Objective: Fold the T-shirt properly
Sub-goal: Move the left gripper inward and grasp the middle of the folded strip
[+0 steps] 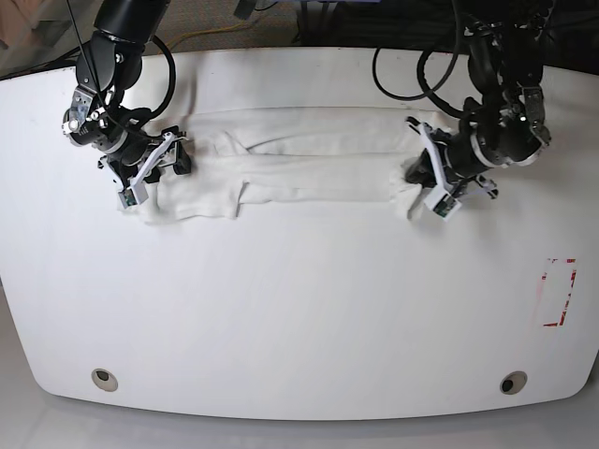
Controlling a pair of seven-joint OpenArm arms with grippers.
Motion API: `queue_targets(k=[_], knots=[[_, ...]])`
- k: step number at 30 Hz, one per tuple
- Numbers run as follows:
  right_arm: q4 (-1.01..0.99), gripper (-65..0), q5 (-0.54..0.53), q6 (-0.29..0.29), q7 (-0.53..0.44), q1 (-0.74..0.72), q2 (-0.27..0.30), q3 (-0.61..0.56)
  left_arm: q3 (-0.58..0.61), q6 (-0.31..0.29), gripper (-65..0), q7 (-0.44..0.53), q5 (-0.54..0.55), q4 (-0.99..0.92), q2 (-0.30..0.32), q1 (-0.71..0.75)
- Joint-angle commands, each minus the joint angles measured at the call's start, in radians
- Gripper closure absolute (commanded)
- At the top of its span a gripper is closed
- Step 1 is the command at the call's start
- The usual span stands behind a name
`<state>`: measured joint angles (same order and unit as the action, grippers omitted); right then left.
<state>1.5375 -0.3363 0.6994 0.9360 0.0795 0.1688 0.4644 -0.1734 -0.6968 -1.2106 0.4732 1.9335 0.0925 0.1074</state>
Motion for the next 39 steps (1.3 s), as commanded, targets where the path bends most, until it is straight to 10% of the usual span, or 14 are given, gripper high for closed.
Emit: queue_targets(k=[1,16,24,39], knots=[[0.007,-36.3,0.010,-0.001,0.024,-0.007,0.007,0.000,0.031,-0.001,-0.3,0.022,0.019,0.001,-0.030,-0.024],[0.007,-36.3,0.010,-0.001,0.022,-0.010,0.007,0.000,0.145,-0.001,-2.9,0.056,0.020,-0.277,-0.152,-0.134],[0.007,-36.3,0.010,-0.001,0.025,-0.024,0.008,0.000,0.243,-0.001,-45.0,0.053,0.023,-0.257,-0.158,-0.156],[0.107,-36.3,0.009,-0.001,0.059,-0.063,0.008,0.006,0.193,0.001,-45.8,0.012,0.005,-0.038,-0.087,-0.153]])
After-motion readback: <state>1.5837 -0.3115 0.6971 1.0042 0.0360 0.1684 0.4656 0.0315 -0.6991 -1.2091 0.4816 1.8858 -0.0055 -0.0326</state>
